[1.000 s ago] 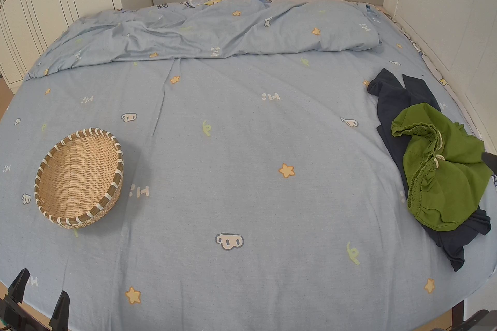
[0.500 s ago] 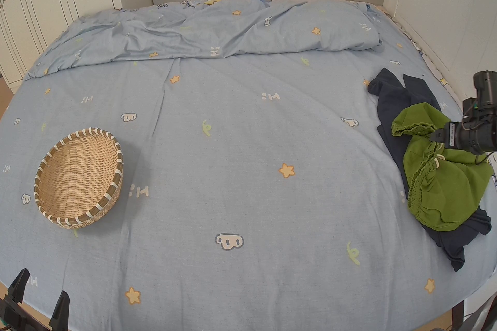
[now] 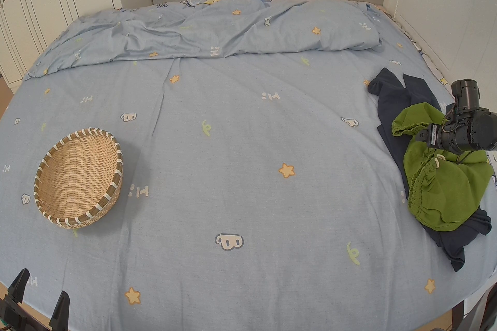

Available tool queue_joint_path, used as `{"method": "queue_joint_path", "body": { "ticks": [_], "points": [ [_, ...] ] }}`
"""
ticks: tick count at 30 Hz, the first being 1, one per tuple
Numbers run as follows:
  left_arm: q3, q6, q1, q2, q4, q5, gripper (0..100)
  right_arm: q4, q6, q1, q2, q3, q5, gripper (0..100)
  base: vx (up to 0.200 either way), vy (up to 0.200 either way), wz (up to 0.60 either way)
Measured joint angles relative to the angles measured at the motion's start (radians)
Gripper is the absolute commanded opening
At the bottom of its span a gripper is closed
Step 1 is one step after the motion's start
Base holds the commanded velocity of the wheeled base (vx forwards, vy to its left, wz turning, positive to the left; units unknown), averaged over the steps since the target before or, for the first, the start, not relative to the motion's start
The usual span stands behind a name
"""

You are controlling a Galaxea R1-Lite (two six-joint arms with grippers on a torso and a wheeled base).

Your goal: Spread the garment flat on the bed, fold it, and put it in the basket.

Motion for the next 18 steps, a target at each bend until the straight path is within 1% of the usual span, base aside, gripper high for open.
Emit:
{"method": "queue_joint_path", "body": {
  "ticks": [1, 2, 14, 18],
  "points": [
    [0.000, 0.000, 0.000, 0.000, 0.000, 0.000, 100, 0.000, 0.000, -0.001, 0.004, -0.002, 0.000, 100, 0.000, 0.000, 0.00],
    [0.000, 0.000, 0.000, 0.000, 0.000, 0.000, 100, 0.001, 0.000, -0.003, 0.009, -0.005, 0.000, 0, 0.000, 0.000, 0.00],
    [0.000, 0.000, 0.000, 0.000, 0.000, 0.000, 100, 0.015, -0.003, -0.008, 0.037, -0.013, 0.002, 0, 0.000, 0.000, 0.00],
    [0.000, 0.000, 0.000, 0.000, 0.000, 0.000, 100, 0.092, 0.019, -0.007, 0.040, -0.045, 0.008, 0, 0.000, 0.000, 0.00]
  ]
}}
